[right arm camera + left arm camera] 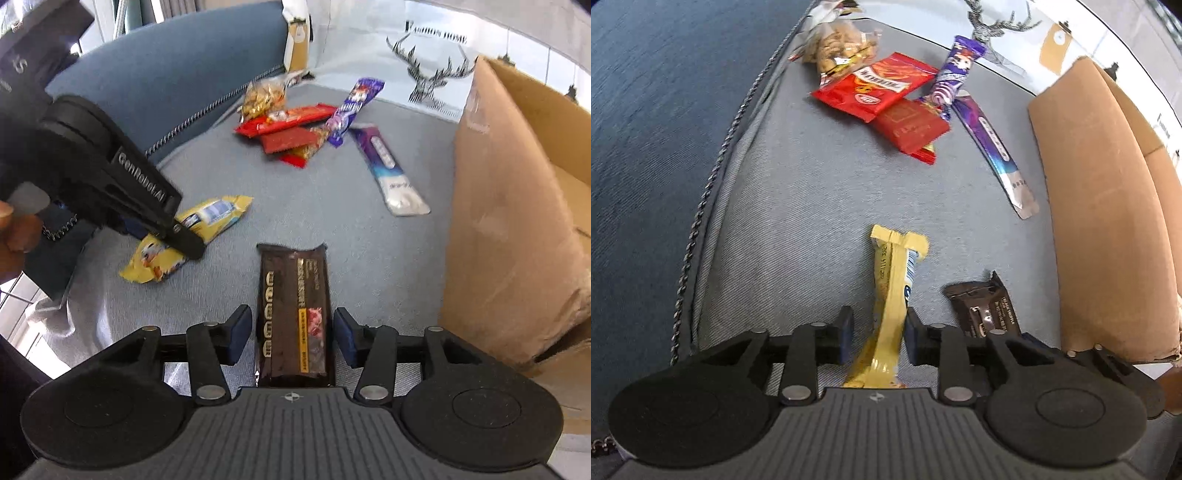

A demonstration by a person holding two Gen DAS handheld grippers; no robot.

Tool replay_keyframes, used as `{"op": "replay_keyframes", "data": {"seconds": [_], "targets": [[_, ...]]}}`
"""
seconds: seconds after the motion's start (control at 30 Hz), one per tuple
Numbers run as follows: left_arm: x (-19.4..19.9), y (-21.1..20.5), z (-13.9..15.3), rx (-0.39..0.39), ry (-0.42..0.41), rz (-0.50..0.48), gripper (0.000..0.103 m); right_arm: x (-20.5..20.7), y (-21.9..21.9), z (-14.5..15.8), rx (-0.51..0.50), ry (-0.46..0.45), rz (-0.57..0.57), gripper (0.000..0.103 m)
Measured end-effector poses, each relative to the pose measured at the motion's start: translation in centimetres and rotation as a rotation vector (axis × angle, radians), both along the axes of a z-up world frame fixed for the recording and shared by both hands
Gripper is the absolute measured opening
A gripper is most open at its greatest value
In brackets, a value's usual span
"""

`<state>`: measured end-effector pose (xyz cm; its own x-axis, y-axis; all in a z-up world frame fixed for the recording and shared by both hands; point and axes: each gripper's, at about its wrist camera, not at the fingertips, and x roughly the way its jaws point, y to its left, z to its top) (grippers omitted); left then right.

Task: Organize snacks

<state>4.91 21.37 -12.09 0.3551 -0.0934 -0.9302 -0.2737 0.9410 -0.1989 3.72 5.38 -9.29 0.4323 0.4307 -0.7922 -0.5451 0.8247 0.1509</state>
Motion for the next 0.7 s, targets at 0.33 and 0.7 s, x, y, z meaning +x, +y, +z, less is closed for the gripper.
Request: {"op": "replay_keyframes", "data": {"seconds": [0.33,0.7], "targets": [[0.6,-0.7,-0.1,0.020,-0.004,-0.022,0.033,-0.2,0.5,-0.3,-0.026,-0.018,0.020,0.055],[0.6,-1.1,0.1,0.029,-0.027,-0.044,0.011,-0.5,0.0,0.7,0.017,-0.056,0.007,0.041]]}}
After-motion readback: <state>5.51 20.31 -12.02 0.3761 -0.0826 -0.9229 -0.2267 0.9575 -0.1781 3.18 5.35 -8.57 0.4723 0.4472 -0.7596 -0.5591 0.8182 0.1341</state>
